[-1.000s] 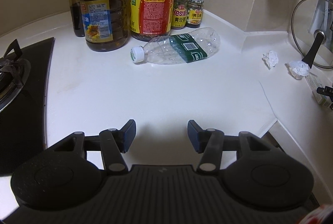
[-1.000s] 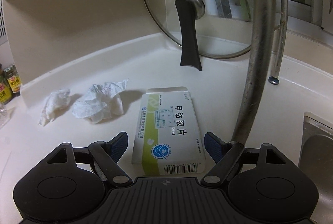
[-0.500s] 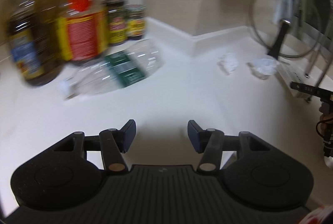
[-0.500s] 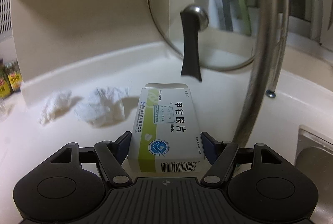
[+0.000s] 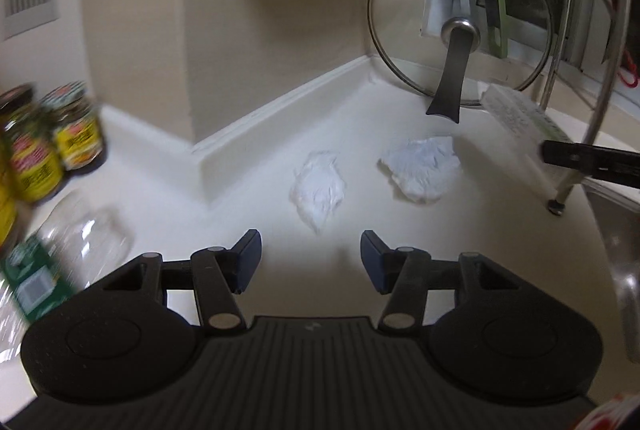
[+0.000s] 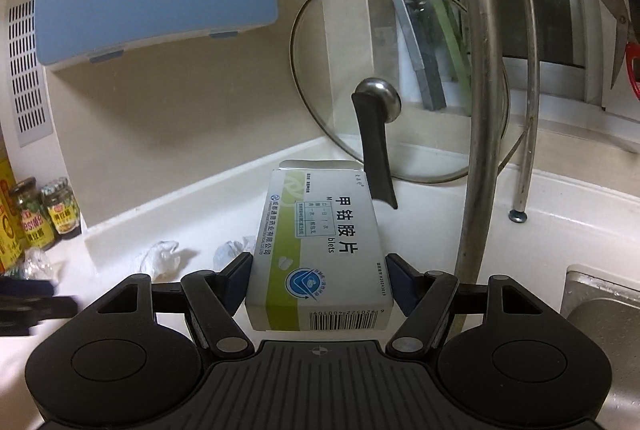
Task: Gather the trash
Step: 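Grasp the clear plastic wrapper with the left tool while the right tool holds the box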
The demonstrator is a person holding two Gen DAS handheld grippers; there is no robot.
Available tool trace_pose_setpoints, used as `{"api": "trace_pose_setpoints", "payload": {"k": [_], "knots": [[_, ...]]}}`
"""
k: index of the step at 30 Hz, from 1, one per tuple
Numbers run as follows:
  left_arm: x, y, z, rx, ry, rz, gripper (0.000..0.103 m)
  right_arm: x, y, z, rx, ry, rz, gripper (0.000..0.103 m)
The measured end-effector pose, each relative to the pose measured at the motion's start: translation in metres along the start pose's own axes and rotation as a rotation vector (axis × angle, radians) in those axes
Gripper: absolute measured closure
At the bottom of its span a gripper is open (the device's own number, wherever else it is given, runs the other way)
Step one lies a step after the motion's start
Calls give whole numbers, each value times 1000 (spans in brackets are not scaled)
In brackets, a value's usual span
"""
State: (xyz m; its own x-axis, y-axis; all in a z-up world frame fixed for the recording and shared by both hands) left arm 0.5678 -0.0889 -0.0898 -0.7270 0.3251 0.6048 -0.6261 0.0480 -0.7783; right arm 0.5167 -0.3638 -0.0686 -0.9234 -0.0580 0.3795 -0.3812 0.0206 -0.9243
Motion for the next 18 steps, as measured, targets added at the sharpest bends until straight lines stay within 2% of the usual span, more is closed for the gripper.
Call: {"api": "trace_pose_setpoints", "payload": {"k": [6,18], "knots": [[-43,-16,9,-54,-16,-15,52,3,0,5,-32,12,6,32],[-79,-25,22,-99,-40,-26,52,9,4,8,-44,35,8,32]]}}
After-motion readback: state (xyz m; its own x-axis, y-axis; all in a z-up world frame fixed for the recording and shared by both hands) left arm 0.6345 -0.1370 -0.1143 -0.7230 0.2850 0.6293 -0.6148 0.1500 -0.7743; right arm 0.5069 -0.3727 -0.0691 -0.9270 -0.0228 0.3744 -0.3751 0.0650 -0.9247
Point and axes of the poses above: each gripper's, at about its wrist camera, not at the fingertips, and x roughly against the way its jaws point, z to its right, y to its underside, the point moved 2 cm from there along -x, roughly the way its jaws point, and after that the axes turned 9 degrees about x, right-handed, at the moved point
